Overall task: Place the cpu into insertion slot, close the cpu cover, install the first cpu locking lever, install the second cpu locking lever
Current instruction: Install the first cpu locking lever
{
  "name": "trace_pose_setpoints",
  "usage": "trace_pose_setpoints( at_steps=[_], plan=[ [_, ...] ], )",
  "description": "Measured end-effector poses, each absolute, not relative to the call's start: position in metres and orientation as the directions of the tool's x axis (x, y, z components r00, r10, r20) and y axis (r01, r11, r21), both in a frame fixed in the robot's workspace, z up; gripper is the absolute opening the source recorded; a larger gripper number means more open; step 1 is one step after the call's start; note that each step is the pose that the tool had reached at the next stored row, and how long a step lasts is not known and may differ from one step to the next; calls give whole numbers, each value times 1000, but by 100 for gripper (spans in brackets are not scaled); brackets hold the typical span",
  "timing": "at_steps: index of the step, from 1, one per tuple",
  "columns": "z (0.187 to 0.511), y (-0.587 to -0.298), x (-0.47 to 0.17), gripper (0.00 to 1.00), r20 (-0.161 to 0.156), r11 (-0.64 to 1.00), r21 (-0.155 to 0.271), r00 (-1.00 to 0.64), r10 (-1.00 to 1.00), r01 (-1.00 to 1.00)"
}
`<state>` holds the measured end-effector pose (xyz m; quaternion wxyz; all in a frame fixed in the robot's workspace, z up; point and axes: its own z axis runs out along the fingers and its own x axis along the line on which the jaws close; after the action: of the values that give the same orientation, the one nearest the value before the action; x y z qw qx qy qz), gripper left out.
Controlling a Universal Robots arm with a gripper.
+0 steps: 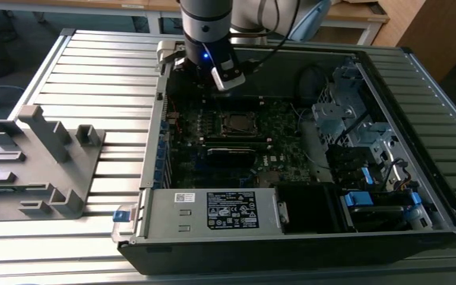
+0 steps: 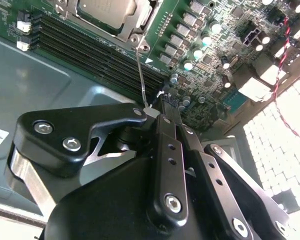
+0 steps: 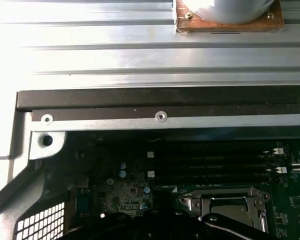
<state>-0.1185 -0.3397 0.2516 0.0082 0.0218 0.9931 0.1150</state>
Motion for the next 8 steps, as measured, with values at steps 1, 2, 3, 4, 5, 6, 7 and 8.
trace_pose_setpoints(
  at_steps=[1,2,3,4,5,6,7,8],
  plan=[
    [252,-340,-117,10,-11,973,229,-999,45,41],
    [252,-340,-116,10,-11,973,229,-999,45,41],
    [252,-340,-115,10,-11,973,229,-999,45,41],
    [252,-340,-113,10,-11,973,229,-999,45,41],
    [252,-340,-112,10,-11,973,229,-999,45,41],
    [252,-340,-110,10,-11,973,229,-999,45,41],
    [252,-340,-109,10,-11,973,229,-999,45,41],
    [252,-340,-106,10,-11,973,229,-999,45,41]
  ],
)
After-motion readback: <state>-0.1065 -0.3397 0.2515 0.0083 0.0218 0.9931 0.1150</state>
